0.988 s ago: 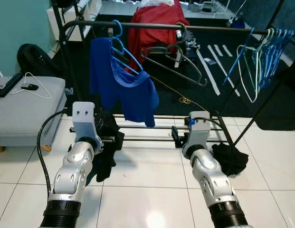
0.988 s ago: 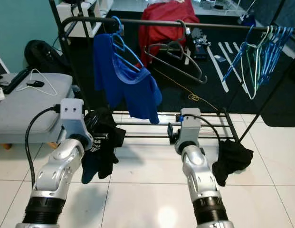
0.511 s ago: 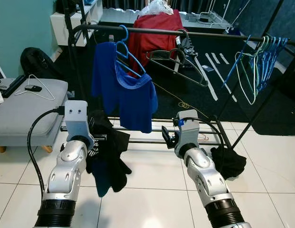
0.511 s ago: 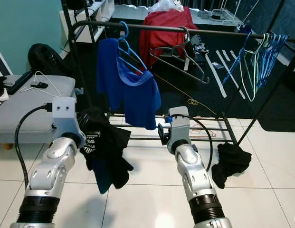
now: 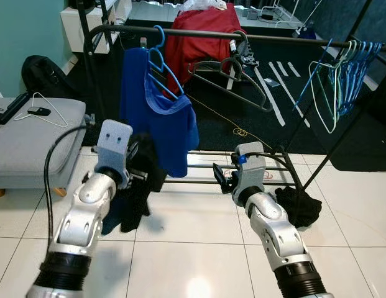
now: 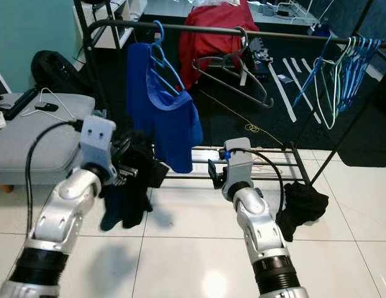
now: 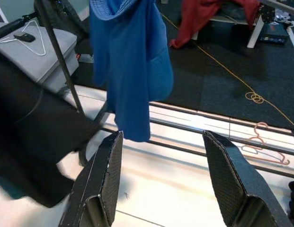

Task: Hang hanger

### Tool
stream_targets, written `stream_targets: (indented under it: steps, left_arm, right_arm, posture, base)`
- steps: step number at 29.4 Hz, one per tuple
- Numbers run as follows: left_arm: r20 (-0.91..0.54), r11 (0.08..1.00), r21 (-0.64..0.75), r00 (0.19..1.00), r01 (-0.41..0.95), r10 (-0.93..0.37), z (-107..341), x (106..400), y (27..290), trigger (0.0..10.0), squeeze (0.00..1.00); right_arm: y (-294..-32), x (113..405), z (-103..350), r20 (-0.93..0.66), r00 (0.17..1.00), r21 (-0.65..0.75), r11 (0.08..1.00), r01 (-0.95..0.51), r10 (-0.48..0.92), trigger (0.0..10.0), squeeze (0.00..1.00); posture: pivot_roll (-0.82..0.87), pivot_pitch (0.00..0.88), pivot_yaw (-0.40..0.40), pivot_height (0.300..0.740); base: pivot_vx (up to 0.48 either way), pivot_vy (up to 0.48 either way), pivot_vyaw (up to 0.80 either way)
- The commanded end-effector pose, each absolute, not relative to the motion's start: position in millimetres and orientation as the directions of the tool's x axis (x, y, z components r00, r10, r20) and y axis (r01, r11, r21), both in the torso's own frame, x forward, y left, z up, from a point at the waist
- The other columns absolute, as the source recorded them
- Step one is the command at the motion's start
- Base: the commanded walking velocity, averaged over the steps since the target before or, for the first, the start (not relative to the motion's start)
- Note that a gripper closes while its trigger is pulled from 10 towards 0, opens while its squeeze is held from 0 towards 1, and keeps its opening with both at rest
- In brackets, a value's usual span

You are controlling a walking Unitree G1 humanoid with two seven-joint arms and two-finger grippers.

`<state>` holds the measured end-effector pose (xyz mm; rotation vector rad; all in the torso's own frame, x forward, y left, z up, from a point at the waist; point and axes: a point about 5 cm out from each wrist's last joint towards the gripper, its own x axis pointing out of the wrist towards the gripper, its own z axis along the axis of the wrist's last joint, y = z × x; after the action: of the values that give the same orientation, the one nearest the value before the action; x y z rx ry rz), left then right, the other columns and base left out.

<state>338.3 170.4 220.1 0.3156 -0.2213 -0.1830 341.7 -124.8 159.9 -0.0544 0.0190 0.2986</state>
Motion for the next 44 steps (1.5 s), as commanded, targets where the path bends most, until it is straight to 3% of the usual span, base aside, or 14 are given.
stream_targets:
  steps: [1, 5, 7, 10, 15, 20, 21, 27, 29, 31, 33, 37, 41, 44]
  left_arm:
    - [0.19, 0.918, 0.369, 0.954, 0.147, -0.229, 222.0, 339.2, 171.9, 10.0, 0.0]
    - [0.208, 0.903, 0.397, 0.942, 0.165, -0.264, 237.9, 347.0, 177.5, 10.0, 0.0]
    - [0.217, 0.909, 0.372, 0.934, 0.191, -0.285, 242.8, 347.6, 179.0, 10.0, 0.0]
    - [0.229, 0.915, 0.349, 0.929, 0.202, -0.292, 247.2, 347.5, 179.8, 10.0, 0.0]
    - [0.304, 0.955, 0.229, 0.918, 0.187, -0.253, 268.8, 354.2, 188.1, 10.0, 0.0]
    - [0.318, 0.96, 0.188, 0.912, 0.207, -0.259, 276.8, 355.9, 183.6, 10.0, 0.0]
    - [0.333, 0.959, 0.142, 0.901, 0.245, -0.279, 284.2, 355.3, 176.1, 10.0, 0.0]
    - [0.341, 0.953, 0.098, 0.89, 0.286, -0.302, 290.5, 353.9, 167.2, 10.0, 0.0]
    - [0.348, 0.937, 0.05, 0.873, 0.347, -0.342, 296.5, 352.7, 151.6, 10.0, 0.0]
    - [0.348, 0.937, 0.05, 0.873, 0.347, -0.342, 296.5, 352.7, 151.6, 10.0, 0.0]
    - [0.36, 0.938, 0.022, 0.872, 0.347, -0.331, 299.4, 356.9, 146.7, 10.0, 0.0]
    - [0.37, 0.937, 0.002, 0.871, 0.348, -0.324, 302.7, 361.4, 144.6, 10.0, 0.0]
    - [0.373, 0.936, -0.003, 0.869, 0.353, -0.327, 303.9, 362.9, 144.0, 10.0, 0.0]
    - [0.376, 0.924, 0.007, 0.855, 0.382, -0.356, 303.8, 361.8, 143.8, 10.0, 0.0]
  right_arm:
    - [-123.3, 338.1, 157.6, -0.018, 0.947, -0.041, 0.946, -0.322, 0.322, 10.0, 0.0]
    - [-112.1, 328.0, 166.9, 0.053, 0.883, -0.031, 0.885, -0.465, 0.466, 10.0, 0.0]
    - [-104.9, 320.5, 170.4, 0.075, 0.838, -0.111, 0.84, -0.531, 0.54, 10.0, 0.0]
    - [-102.5, 317.5, 172.9, 0.08, 0.817, -0.164, 0.817, -0.553, 0.57, 10.0, 0.0]
    - [-107.4, 314.2, 166.0, 0.049, 0.795, -0.381, 0.747, -0.545, 0.605, 10.0, 0.0]
    - [-104.1, 312.6, 171.0, 0.083, 0.782, -0.365, 0.749, -0.553, 0.617, 10.0, 0.0]
    - [-97.9, 312.1, 174.2, 0.12, 0.768, -0.323, 0.757, -0.569, 0.629, 10.0, 1.0]
    - [-90.4, 311.5, 177.9, 0.164, 0.748, -0.297, 0.755, -0.584, 0.643, 10.0, 1.0]
    - [-64.7, 304.5, 186.4, 0.221, 0.649, -0.333, 0.682, -0.651, 0.728, 10.0, 1.0]
    - [-64.7, 304.5, 186.4, 0.221, 0.649, -0.333, 0.682, -0.651, 0.728, 10.0, 1.0]
    - [-42.1, 295.6, 183.5, 0.165, 0.542, -0.326, 0.564, -0.758, 0.824, 10.0, 1.0]
    - [-29.8, 290.5, 180.7, 0.117, 0.457, -0.281, 0.471, -0.836, 0.882, 10.0, 1.0]
    - [-27.6, 290.8, 179.6, 0.109, 0.452, -0.274, 0.464, -0.843, 0.886, 10.0, 1.0]
    - [-33.0, 296.7, 183.7, 0.165, 0.527, -0.31, 0.551, -0.775, 0.834, 10.0, 1.0]
  posture:
    - [-0.03, 0.187, -0.043, 0.74]
    - [-0.02, 0.193, -0.043, 0.74]
    - [-0.03, 0.181, -0.034, 0.74]
    - [-0.03, 0.185, -0.032, 0.74]
    - [-0.03, 0.193, -0.03, 0.74]
    - [-0.03, 0.194, -0.029, 0.74]
    - [-0.03, 0.196, -0.033, 0.74]
    - [-0.03, 0.196, -0.034, 0.74]
    - [-0.02, 0.198, -0.035, 0.74]
    - [-0.02, 0.198, -0.035, 0.74]
    - [-0.02, 0.197, -0.03, 0.74]
    - [-0.02, 0.192, -0.022, 0.74]
    - [-0.02, 0.19, -0.022, 0.74]
    - [-0.01, 0.186, -0.025, 0.74]
  base:
    - [0.0, 0.0, 0.0]
    - [0.0, 0.0, 0.0]
    - [0.0, 0.0, 0.0]
    - [0.0, 0.0, 0.0]
    - [0.0, 0.0, 0.0]
    - [0.0, 0.0, 0.0]
    - [0.0, 0.0, 0.0]
    - [0.0, 0.0, 0.0]
    - [0.0, 0.0, 0.0]
    - [0.0, 0.0, 0.0]
    - [0.0, 0.0, 0.0]
    - [0.0, 0.0, 0.0]
    - [0.0, 0.0, 0.0]
    - [0.0, 0.0, 0.0]
